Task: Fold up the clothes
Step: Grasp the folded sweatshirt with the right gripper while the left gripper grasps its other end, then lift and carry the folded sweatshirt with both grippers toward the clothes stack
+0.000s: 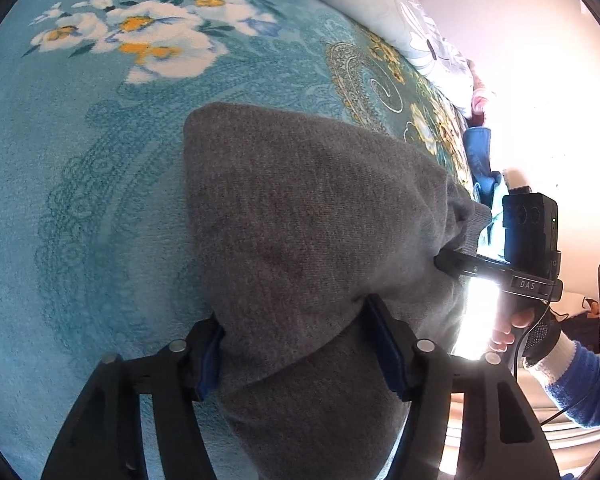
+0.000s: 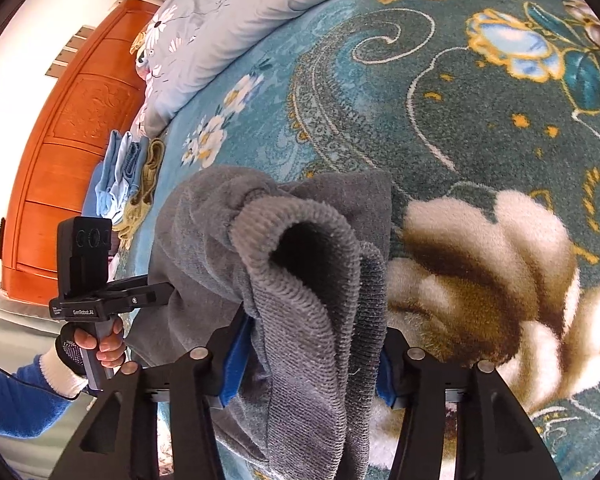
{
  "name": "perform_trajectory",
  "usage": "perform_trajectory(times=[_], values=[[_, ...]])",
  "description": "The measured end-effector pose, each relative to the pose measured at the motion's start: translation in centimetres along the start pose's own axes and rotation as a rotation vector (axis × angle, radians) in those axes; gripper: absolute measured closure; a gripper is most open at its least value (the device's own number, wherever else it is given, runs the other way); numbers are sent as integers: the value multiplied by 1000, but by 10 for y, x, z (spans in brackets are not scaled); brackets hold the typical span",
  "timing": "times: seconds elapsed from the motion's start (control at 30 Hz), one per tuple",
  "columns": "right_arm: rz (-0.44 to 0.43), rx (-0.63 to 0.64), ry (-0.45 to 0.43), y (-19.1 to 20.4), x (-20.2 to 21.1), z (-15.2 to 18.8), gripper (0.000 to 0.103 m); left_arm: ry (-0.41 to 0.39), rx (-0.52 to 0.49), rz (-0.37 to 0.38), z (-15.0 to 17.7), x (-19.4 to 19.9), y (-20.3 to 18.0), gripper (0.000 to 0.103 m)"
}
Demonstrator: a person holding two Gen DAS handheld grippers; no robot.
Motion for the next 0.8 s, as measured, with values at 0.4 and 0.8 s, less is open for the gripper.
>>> perform_trajectory(times=[0.4, 0.8], values=[[61, 0, -38, 25, 20, -2, 63, -35, -61, -54, 11, 24, -18, 74], [103, 23, -107, 119, 84, -1, 64, -86, -121, -45, 21, 130, -58, 74]])
Point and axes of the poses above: each gripper's, at about its wrist camera, not at the fingertips, and x roughly against the way its jaws point, y to its left, z to its underside, the point moved 8 cm from there along -x, roughly the way its jaws point, and after that the axes turned 3 degrees about x, right-handed, at the moved point
